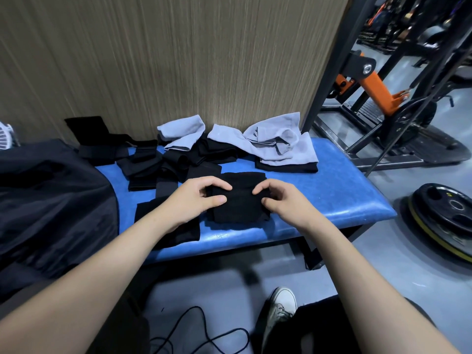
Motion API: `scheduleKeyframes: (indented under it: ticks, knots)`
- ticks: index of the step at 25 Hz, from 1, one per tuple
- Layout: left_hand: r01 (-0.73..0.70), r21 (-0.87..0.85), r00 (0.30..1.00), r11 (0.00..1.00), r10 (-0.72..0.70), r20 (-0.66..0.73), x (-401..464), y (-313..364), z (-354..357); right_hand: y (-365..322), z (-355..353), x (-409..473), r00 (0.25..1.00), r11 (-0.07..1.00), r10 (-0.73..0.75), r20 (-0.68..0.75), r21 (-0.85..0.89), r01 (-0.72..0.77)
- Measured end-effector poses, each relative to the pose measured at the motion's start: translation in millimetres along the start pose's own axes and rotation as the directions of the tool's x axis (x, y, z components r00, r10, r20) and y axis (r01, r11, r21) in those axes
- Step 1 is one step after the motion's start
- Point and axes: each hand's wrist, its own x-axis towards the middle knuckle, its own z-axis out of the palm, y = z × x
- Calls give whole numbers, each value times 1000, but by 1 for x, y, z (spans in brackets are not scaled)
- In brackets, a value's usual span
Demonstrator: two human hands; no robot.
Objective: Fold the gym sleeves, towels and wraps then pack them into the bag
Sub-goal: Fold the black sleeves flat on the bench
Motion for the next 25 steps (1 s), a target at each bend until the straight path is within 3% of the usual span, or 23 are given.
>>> scheduleKeyframes:
  ticks: [3, 7, 15, 22, 25]
  knots:
    - [-10, -35, 999, 999, 12, 35, -13, 5, -8, -8, 7, 4, 1000, 999, 14, -10, 50, -13]
    - [-32, 40, 995, 999, 35, -96, -26, 0, -30, -22, 27, 8, 999, 993, -21, 41, 115, 16]
    - [145, 143, 973, 979, -115, -199, -85, -15, -82, -52, 87, 21, 960, 982, -58, 273, 188, 6]
    - [245, 416, 958, 876, -153, -242, -107, -41, -76, -54, 123, 30, 941, 992, 49, 336, -124, -7]
    - [263, 459, 956, 849, -164, -245, -105, -46, -74, -52, 125, 33, 948, 926, 9, 318, -361, 112]
